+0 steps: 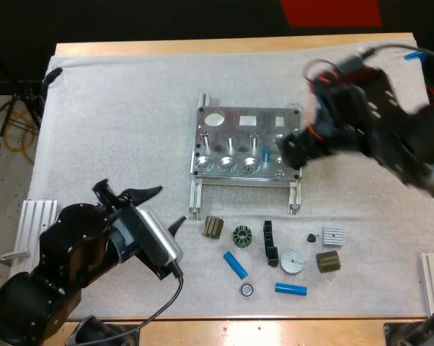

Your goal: Load cells from left to right

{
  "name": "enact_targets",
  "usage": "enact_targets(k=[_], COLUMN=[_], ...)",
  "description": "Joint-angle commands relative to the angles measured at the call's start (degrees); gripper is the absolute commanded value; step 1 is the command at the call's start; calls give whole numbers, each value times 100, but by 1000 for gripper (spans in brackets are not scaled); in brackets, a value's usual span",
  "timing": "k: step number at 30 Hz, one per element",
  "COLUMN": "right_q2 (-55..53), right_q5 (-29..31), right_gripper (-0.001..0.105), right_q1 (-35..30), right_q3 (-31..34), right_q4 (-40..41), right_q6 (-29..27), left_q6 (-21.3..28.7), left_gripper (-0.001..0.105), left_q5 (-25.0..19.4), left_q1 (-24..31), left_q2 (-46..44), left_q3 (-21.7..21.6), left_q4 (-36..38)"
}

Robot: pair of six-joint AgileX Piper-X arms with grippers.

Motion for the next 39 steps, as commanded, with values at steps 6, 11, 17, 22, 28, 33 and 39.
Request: enact_targets(k=[6, 11, 17, 22, 28, 33, 39], right_q2=[-1377, -2452, -3436, -4128, -4503, -4533, -4533], right_q5=[-127, -1042, -1827, -2323, -2582, -2523, -2516], right_gripper=[89, 89, 89, 89, 89, 89, 89], right_q1=[-2, -2, -2, -2, -2, -2, -2], right_q3=[1130, 1863, 2535, 3015, 3387, 3544, 3552], right_q4=[78, 117, 519, 755, 808, 1025, 1010], right_q6=[258, 340, 465, 511, 511, 511, 511], left_q6=[188, 669, 1906, 2714, 3260, 3276, 3276], left_gripper=[57, 57, 57, 57, 57, 56, 52], left_q5=[617, 1138, 1259, 1214, 622, 439, 439], left_q1=[6, 6, -19, -448, -1208, -1564, -1718], left_q2=[465, 1077, 1755, 2266, 3037, 3751, 4515], left_q3=[-11, -11, -11, -11, -11, -11, -11], left_q4=[56, 320, 897, 1026, 1019, 1019, 778])
